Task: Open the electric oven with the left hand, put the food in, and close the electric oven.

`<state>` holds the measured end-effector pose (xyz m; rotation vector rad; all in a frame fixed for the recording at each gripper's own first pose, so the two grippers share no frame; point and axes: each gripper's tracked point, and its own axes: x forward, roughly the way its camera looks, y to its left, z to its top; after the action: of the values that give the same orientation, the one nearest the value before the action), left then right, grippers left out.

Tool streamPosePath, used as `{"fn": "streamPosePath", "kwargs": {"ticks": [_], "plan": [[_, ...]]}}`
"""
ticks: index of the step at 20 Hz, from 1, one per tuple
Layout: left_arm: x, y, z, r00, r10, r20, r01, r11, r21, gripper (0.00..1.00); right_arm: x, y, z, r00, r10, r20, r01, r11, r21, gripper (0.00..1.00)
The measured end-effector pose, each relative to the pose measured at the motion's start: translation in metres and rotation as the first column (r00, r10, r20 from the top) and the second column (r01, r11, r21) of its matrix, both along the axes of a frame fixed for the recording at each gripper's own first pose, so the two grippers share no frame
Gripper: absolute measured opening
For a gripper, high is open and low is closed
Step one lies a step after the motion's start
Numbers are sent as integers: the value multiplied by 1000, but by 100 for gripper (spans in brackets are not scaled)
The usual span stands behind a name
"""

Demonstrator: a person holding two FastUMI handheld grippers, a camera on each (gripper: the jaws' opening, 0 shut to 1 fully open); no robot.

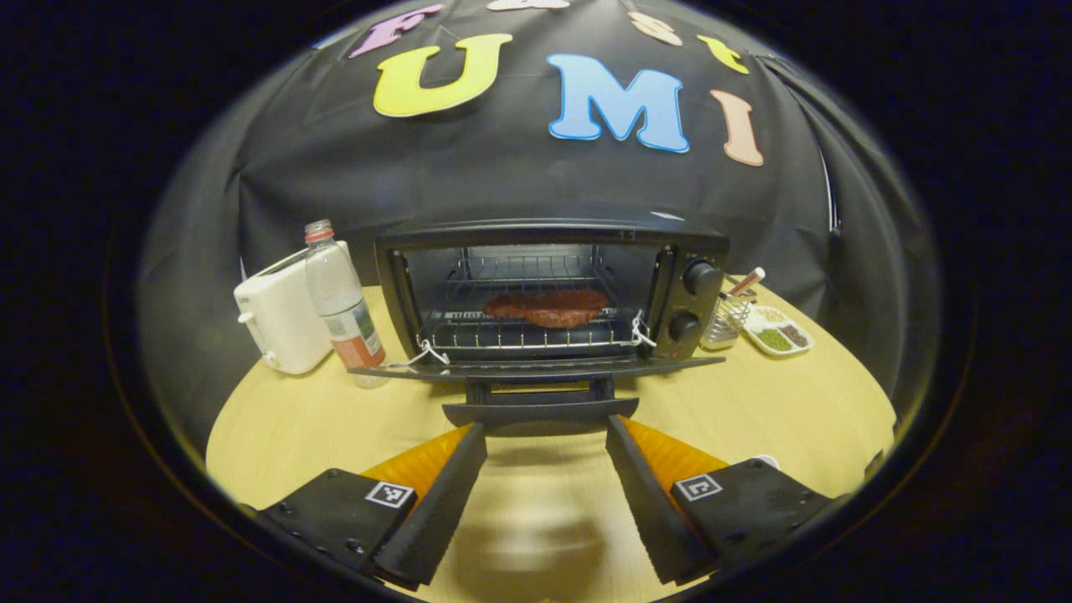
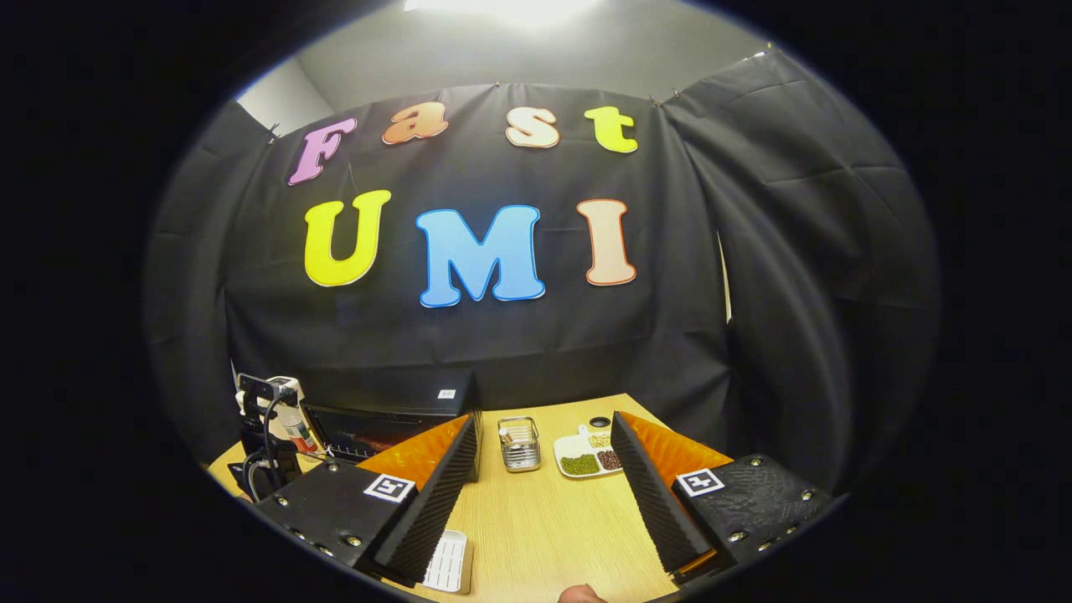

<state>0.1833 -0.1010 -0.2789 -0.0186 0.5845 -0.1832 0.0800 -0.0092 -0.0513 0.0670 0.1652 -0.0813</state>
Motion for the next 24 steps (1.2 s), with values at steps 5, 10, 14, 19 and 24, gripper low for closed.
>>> {"fn": "streamPosePath", "kwargs": {"ticks": [5, 10, 14, 19, 24], "plan": [[21, -1, 23, 998, -16, 65, 16, 1000, 1, 97, 0, 3, -2, 1000, -3, -9, 3, 1000, -11, 98], [56, -5, 44, 991, -42, 129, 43, 999, -4, 100, 3, 9, -4, 1000, -7, -16, 7, 1000, -19, 98], [76, -3, 67, 982, -40, 187, 43, 999, -13, 98, 7, 15, -5, 1000, -7, -18, 7, 1000, -20, 98], [54, 4, 130, 951, -33, 306, 44, 999, -28, 100, 15, 22, 10, 999, 27, 26, -27, 999, -18, 98], [0, 14, 202, 913, 48, 405, -20, 997, -71, 95, 10, 20, 29, 990, 117, 84, -117, 993, -5, 98]]}}
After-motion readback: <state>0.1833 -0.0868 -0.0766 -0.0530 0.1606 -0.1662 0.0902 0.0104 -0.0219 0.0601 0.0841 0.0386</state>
